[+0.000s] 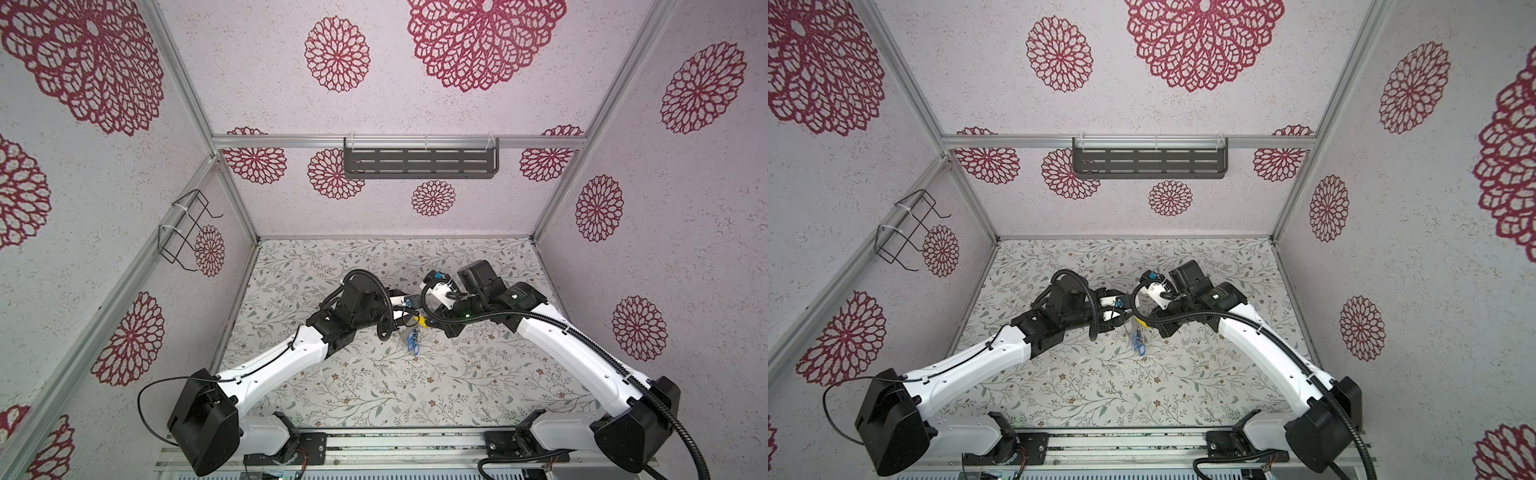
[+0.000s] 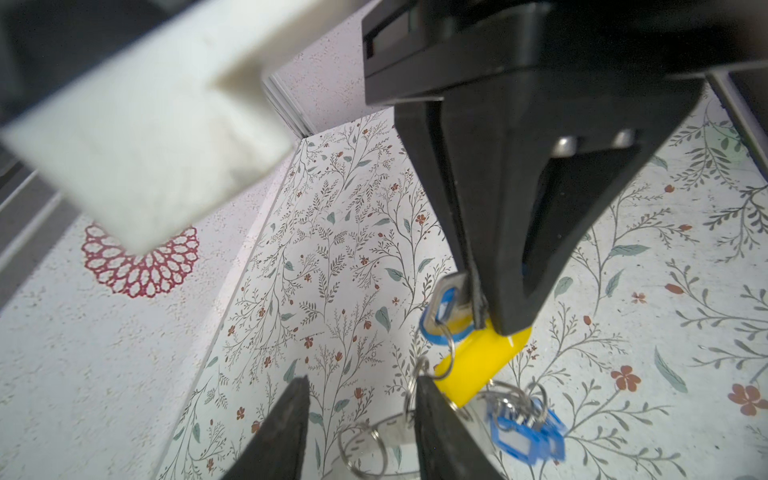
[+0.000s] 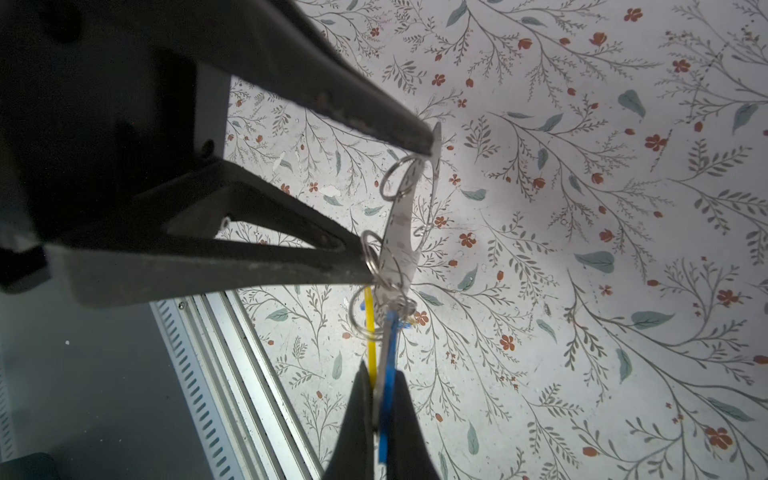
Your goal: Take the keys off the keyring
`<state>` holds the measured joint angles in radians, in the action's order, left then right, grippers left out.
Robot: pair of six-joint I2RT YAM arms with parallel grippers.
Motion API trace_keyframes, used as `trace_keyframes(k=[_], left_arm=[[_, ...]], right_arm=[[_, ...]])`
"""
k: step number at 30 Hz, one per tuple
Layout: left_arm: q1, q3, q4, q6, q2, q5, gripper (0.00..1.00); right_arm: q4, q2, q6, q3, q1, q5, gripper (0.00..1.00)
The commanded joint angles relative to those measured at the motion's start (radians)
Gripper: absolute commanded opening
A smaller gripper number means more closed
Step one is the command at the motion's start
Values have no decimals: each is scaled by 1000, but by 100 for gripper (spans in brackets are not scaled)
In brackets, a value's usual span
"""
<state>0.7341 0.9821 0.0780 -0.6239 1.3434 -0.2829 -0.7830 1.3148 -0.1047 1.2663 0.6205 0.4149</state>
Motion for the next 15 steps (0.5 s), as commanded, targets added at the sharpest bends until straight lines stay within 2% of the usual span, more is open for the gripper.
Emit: trace_keyframes(k=[1, 4, 9, 15], left_arm=[[16, 17, 56, 1, 14, -85, 44], [23, 32, 88, -5, 24, -106, 38], [30, 44, 117, -15, 40, -116, 22], [33, 54, 130, -14, 53, -131, 17]], right_arm=[[69, -8, -26, 61, 1, -22, 0], [73, -5, -26, 68, 2, -26, 0], [79, -1, -23, 78, 2, -33, 0], [83, -7, -24, 82, 2, -41, 0]])
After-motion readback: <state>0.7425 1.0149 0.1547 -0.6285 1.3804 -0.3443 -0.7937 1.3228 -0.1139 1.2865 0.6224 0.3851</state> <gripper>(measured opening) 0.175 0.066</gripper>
